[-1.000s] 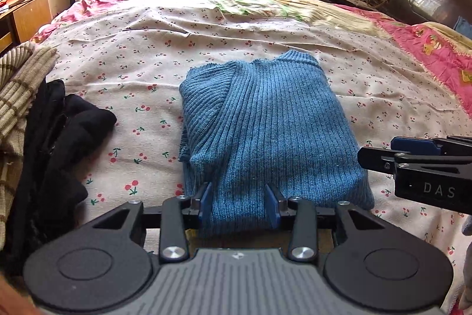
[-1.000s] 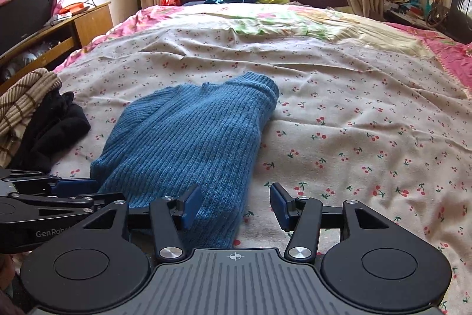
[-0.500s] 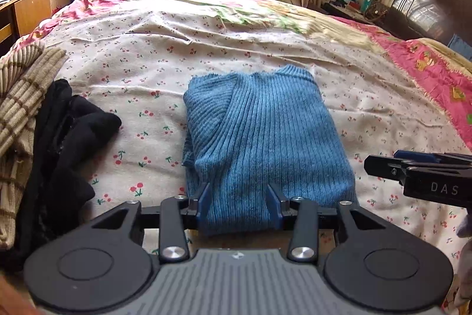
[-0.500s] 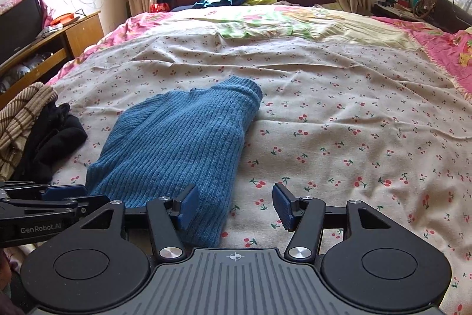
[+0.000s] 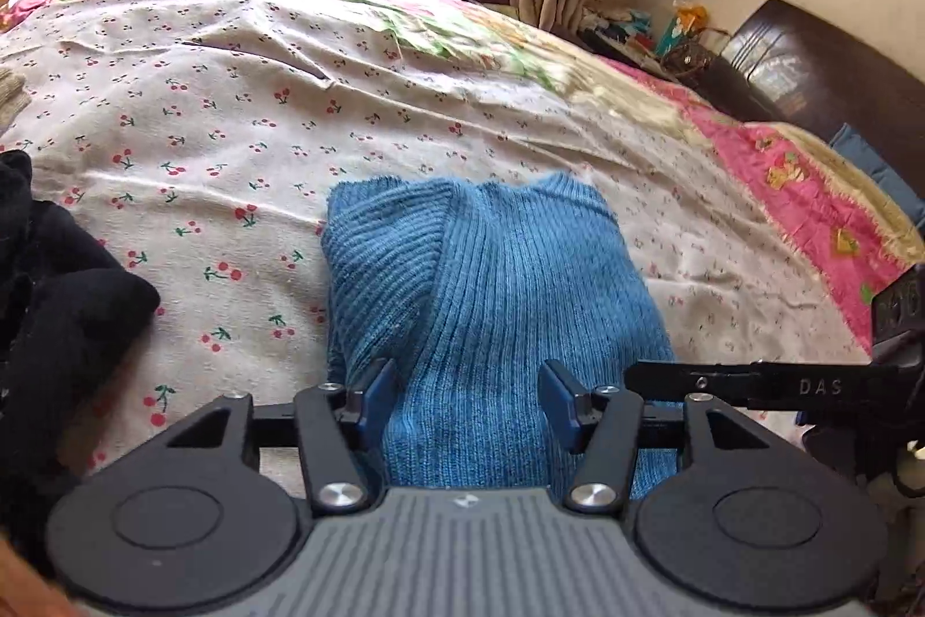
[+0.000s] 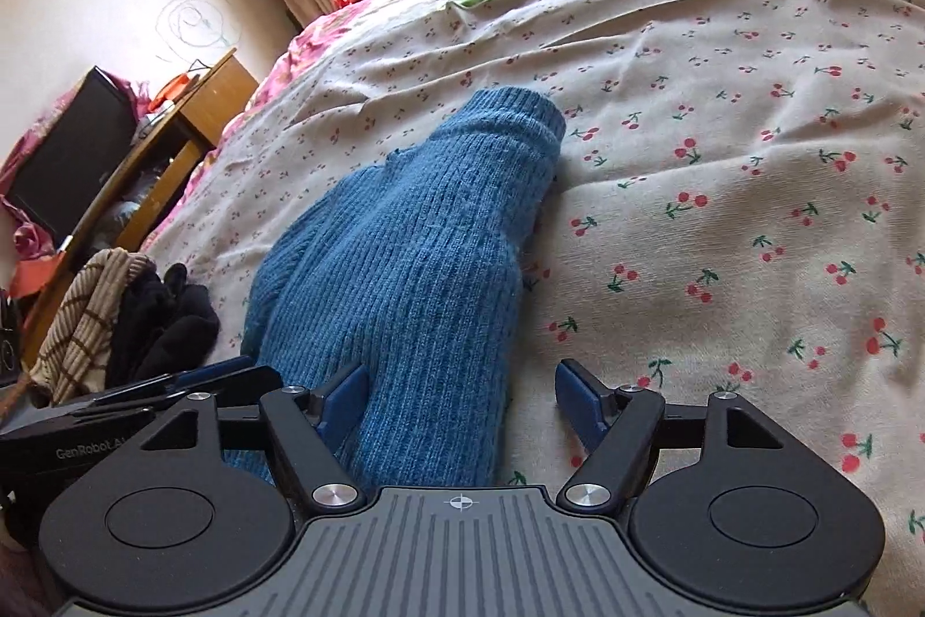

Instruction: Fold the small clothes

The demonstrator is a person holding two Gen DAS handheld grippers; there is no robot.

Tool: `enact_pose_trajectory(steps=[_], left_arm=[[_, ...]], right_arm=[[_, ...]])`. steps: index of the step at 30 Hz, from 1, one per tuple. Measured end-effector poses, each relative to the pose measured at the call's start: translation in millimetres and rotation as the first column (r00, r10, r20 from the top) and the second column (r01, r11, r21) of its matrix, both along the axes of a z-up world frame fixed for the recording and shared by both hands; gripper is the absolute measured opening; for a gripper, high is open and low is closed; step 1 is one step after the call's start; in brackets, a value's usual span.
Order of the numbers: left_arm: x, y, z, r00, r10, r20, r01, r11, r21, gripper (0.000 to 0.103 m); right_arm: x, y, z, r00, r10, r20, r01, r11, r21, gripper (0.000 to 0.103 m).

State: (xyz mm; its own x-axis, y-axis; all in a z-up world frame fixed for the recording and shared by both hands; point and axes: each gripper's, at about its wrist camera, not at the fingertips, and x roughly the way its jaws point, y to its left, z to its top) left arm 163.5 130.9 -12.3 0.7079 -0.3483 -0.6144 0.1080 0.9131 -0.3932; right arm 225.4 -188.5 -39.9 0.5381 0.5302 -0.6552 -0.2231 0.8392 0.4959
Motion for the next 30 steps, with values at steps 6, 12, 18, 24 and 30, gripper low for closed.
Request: enact_pose_trajectory(steps=[6, 12, 18, 24, 30], left_arm=[[6.6, 13.4, -9.5, 0.999, 0.053, -0.010, -0.052, 0.994, 0.100, 0.068], [19.5, 17.3, -29.7, 0.997, 0.011, -0.080, -0.016, 0.998, -0.053, 0.071], [47.6, 19.4, -47.6, 0.987, -0.040, -0.156, 0.013, 0.985, -0.169, 0.087], [37.4, 5.6, -36.7, 0.985, -0.048, -0.165, 0.015, 0.981, -0.191, 0.064], [25.1, -37.4, -5.9, 0.988, -0.126, -0.090, 0.109, 0.979, -0.172, 0.055]], right_arm=[[6.6, 8.9, -2.4, 0.998, 0.062, 0.005, -0.062, 0.998, 0.031, 0.073], [11.9, 4.6, -9.9, 0.996, 0.082, -0.017, -0.081, 0.994, 0.076, 0.075], [39.3, 19.2, -22.7, 0.993, 0.110, -0.040, -0.104, 0.985, 0.141, 0.081], [40.1, 24.8, -22.1, 0.998, 0.052, -0.047, -0.042, 0.981, 0.187, 0.054], [21.2, -5.0, 8.4, 0.998, 0.062, -0.025, -0.056, 0.976, 0.211, 0.041]])
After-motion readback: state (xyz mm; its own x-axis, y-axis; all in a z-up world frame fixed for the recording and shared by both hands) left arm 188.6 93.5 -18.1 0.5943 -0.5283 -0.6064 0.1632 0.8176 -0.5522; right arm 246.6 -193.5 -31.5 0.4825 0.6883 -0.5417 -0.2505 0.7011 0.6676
